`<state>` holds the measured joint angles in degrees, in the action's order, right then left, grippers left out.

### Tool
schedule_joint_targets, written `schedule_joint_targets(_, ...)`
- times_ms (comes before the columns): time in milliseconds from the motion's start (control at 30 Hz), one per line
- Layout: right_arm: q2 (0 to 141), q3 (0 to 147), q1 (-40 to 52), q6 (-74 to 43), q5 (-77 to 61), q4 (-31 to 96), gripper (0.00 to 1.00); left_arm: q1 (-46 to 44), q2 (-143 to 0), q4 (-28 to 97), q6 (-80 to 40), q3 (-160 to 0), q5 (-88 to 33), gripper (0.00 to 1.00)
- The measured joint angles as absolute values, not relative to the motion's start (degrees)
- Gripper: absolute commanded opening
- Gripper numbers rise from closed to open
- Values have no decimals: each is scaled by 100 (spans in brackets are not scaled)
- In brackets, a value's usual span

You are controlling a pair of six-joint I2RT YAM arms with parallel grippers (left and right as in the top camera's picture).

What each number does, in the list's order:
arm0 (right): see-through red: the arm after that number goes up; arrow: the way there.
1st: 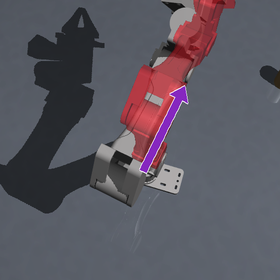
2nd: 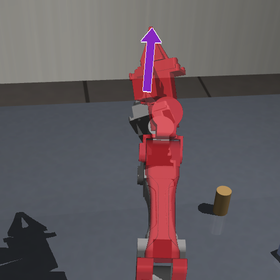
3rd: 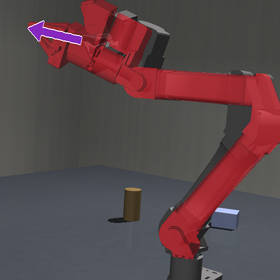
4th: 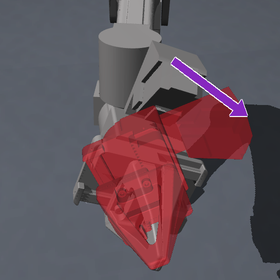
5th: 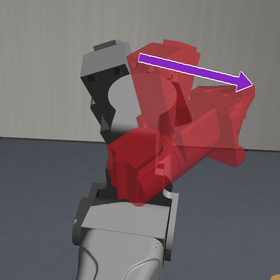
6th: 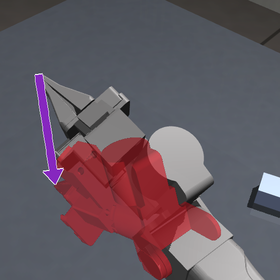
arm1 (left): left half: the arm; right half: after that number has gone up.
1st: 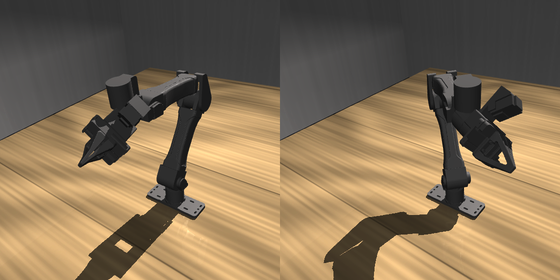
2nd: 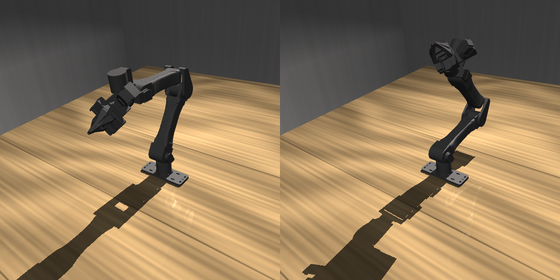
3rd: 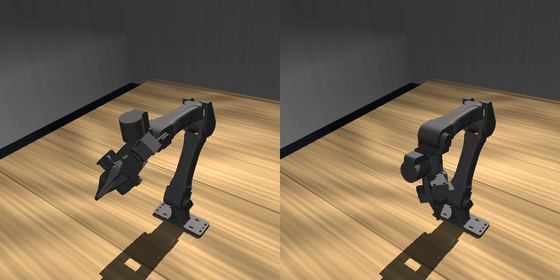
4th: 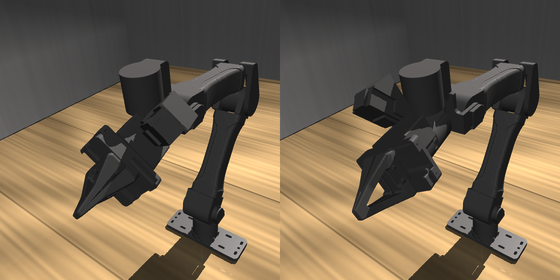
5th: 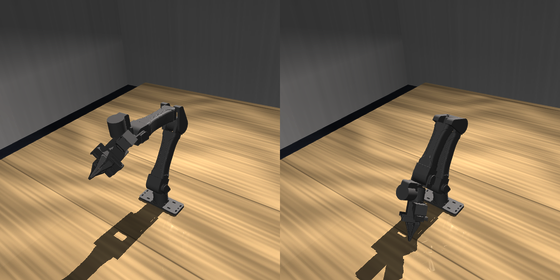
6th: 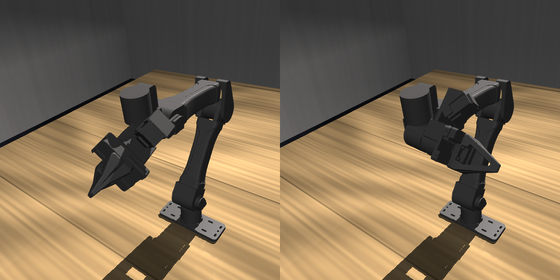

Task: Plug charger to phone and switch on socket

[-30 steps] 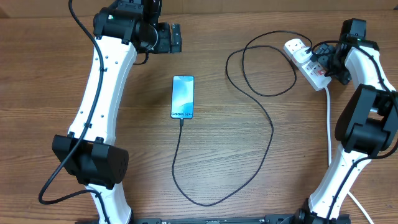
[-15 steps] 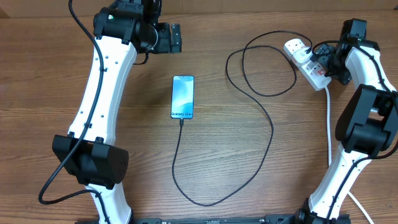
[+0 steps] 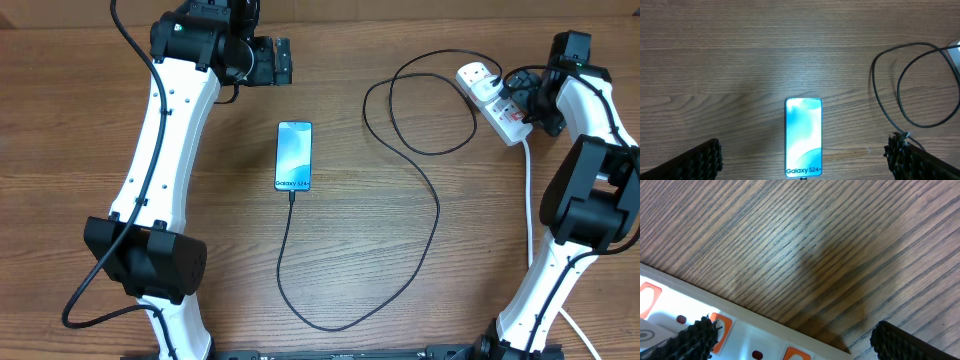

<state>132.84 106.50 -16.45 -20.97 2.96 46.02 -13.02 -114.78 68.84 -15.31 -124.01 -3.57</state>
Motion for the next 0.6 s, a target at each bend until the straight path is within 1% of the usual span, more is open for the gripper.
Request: schedule_joint_targets(600,13292,10715,-1653,-1942,-25,4915,100,-1302,-11478,6884,-1531,-12401,-357,100)
